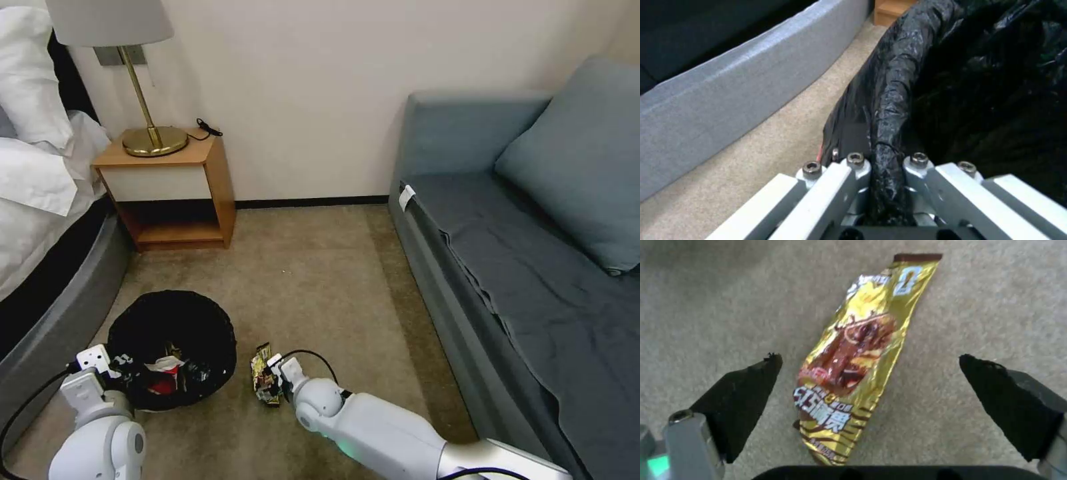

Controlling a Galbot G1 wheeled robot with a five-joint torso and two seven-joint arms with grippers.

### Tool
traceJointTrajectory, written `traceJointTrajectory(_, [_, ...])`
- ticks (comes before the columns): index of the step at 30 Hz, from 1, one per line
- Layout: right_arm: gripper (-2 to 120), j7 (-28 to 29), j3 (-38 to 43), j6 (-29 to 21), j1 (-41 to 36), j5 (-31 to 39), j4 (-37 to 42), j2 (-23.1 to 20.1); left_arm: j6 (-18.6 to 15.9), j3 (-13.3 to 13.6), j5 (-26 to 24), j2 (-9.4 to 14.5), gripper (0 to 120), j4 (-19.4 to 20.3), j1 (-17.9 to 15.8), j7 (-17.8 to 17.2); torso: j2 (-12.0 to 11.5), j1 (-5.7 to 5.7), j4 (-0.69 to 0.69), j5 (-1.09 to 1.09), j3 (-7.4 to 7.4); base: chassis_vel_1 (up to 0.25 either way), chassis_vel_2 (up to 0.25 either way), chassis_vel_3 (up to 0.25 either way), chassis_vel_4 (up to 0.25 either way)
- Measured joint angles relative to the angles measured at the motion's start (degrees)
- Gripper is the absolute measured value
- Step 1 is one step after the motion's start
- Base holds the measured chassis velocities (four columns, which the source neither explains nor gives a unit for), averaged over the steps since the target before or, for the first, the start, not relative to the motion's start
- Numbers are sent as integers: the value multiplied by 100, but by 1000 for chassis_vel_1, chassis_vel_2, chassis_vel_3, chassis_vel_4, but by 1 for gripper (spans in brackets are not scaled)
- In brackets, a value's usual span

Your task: Pick up the trash bin, then pick up the garbage on the floor and place it into the trash bin.

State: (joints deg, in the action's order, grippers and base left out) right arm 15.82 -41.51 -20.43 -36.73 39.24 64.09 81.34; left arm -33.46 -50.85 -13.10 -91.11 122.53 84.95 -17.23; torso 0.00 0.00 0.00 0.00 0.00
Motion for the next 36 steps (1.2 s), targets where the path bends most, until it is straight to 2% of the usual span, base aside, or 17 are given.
traceJointTrajectory(19, [99, -154, -236, 411, -97, -478, -632, 196, 74, -24, 27, -28, 3, 47, 75, 13, 0, 0, 0, 0, 0, 0, 0, 0, 0])
traceJointTrajectory(30, [95, -241, -247, 611, -145, -674, -870, 263, 132, -9, 77, -41, 3, 54, 111, 22, 0, 0, 0, 0, 0, 0, 0, 0, 0])
traceJointTrajectory(36, [83, -299, -272, 739, -166, -749, -938, 302, 136, 2, 91, -40, 3, 54, 119, 27, 0, 0, 0, 0, 0, 0, 0, 0, 0])
